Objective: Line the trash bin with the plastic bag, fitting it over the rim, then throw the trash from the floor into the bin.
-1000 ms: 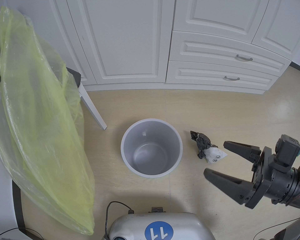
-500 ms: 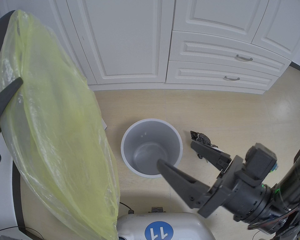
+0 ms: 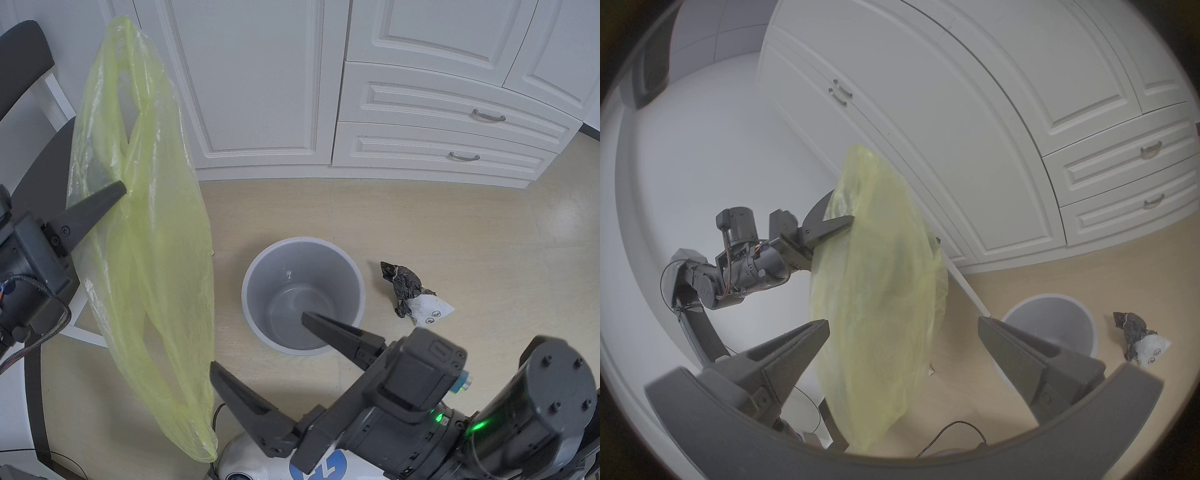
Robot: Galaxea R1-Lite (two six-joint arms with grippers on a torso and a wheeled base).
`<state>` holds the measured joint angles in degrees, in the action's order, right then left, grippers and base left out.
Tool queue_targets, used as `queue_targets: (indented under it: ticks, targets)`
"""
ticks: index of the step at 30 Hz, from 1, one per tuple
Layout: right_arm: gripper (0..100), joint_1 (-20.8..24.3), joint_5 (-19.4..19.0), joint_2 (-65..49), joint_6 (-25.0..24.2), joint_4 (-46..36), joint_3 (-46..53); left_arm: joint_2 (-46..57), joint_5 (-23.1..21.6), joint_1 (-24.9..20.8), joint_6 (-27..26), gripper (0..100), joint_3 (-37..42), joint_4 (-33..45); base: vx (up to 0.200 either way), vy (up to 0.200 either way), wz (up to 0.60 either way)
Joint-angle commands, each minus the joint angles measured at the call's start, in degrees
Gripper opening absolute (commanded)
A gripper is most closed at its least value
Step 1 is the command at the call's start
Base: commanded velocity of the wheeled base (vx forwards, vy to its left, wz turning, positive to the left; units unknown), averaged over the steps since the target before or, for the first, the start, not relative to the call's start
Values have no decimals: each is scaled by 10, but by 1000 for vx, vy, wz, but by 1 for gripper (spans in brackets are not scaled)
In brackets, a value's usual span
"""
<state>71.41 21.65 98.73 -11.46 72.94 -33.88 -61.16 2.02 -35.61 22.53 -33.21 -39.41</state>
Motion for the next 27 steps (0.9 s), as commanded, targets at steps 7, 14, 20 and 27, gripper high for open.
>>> queue_targets:
  ticks: [7,14,20,27]
  targets:
    - [100,25,52,98,-48,0,-61,-31,10,-17,7,0,-1,-13,0,0,0]
    - [100,15,98,138,-70,0,-122,-26,10,-17,6,0,-2,-13,0,0,0]
    - [100,0,125,161,-73,1,-149,-27,10,-17,6,0,-2,-13,0,0,0]
    - [100,-87,154,180,-23,-1,-176,-17,10,-18,4,0,-2,-13,0,0,0]
